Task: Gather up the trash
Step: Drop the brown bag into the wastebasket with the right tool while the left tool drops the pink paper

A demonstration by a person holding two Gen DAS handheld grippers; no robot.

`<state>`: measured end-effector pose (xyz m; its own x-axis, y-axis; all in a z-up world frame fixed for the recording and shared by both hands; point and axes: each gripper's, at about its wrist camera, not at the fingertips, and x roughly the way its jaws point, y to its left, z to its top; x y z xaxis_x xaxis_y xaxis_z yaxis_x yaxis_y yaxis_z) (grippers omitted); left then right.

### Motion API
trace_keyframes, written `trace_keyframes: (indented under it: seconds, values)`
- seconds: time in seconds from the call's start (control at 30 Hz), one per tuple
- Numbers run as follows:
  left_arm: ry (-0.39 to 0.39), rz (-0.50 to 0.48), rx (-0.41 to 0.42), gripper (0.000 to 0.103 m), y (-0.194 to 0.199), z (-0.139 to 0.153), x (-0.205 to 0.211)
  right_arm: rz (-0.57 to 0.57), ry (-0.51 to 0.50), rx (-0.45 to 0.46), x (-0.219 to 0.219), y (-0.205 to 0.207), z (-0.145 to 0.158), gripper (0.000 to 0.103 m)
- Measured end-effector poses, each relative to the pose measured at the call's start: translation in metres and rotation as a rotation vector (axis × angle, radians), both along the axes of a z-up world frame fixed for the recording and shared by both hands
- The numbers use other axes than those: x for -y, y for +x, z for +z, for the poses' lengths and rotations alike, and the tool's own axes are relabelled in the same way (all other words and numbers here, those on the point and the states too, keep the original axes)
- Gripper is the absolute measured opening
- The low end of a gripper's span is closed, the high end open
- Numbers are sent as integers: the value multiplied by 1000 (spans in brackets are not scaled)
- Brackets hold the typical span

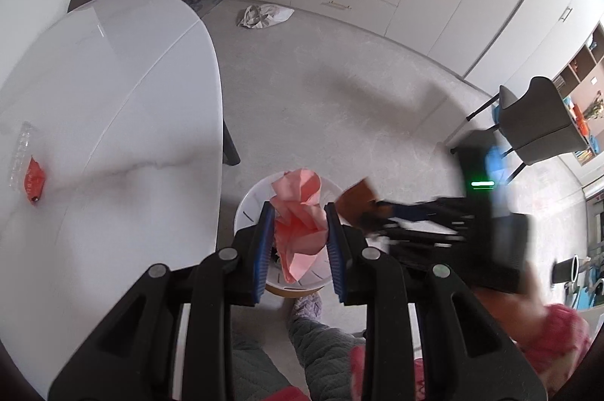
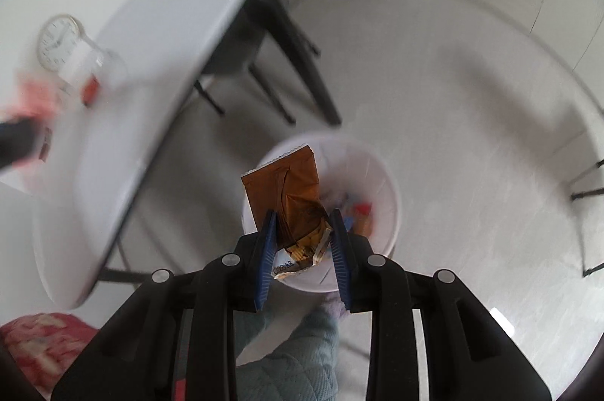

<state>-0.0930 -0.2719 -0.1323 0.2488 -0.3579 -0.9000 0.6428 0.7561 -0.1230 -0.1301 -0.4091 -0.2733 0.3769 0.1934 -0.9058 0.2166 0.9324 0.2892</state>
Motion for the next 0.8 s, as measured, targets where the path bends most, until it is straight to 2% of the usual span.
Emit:
trace_keyframes:
  seconds: [0.1,0.17,0.2,0.27,0.3,0.33,0.5,0.7,0.8]
  values:
    - [24,1,-7,27,-3,-9,6,29,14,-84,-6,17,-49,30]
    - [42,-5,-10,27,-1,-15,11,35,19,-114,-9,24,-65,30]
    - [52,-6,-16,27,-1,-20,14,33,25,-122,-9,26,-72,35]
    - [67,-6,-28,27,-1,-28,19,18,55,-137,-8,27,-82,55]
    - [77,-5,-33,27,-1,-32,22,9,64,-142,-7,29,-83,71]
    - [82,-6,-35,27,-2,-34,24,4,76,-142,-5,28,-83,75]
    - [106,-15,-38,27,1,-47,33,-26,76,-107,10,17,-60,83]
    - [123,-57,-64,27,5,-66,47,-141,26,13,49,-17,7,94]
    - [147,-82,-97,27,7,-89,60,-192,-2,52,63,-36,34,96]
